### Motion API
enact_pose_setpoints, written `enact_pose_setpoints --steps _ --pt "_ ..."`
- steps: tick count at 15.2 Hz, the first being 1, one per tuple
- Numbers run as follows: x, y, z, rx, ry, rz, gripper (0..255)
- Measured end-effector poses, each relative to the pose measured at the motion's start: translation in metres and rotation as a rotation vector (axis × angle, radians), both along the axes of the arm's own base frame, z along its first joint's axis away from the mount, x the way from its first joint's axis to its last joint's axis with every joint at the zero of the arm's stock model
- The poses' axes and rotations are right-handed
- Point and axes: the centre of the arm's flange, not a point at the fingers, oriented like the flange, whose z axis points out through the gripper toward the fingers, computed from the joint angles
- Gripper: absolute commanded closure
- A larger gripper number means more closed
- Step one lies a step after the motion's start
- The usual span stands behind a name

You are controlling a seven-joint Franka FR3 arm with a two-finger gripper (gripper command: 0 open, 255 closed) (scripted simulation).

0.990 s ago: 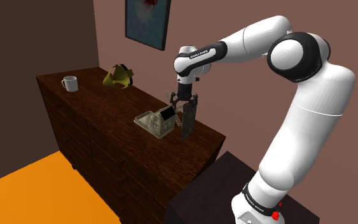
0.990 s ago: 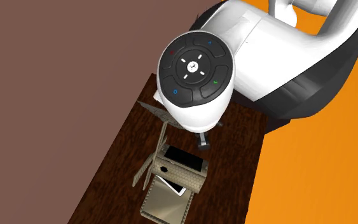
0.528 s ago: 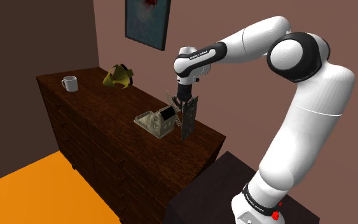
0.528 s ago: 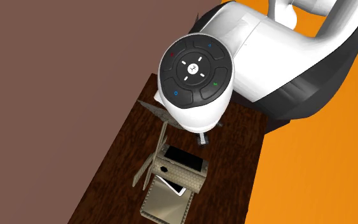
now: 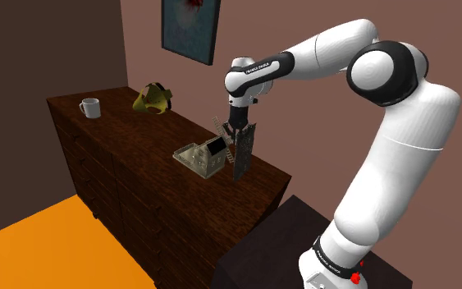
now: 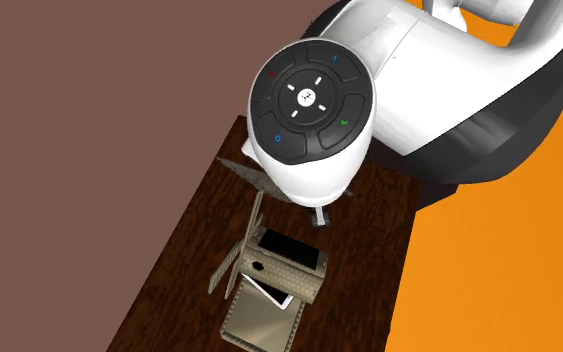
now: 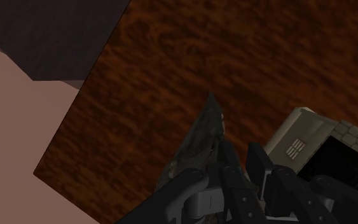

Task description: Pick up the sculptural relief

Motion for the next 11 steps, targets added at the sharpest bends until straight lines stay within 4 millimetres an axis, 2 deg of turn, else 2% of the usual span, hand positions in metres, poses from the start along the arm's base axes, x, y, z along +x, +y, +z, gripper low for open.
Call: enact_pose_setpoints --steps 11 --pt "0.001 -0.001 0.057 0.000 -0.001 0.000 255"
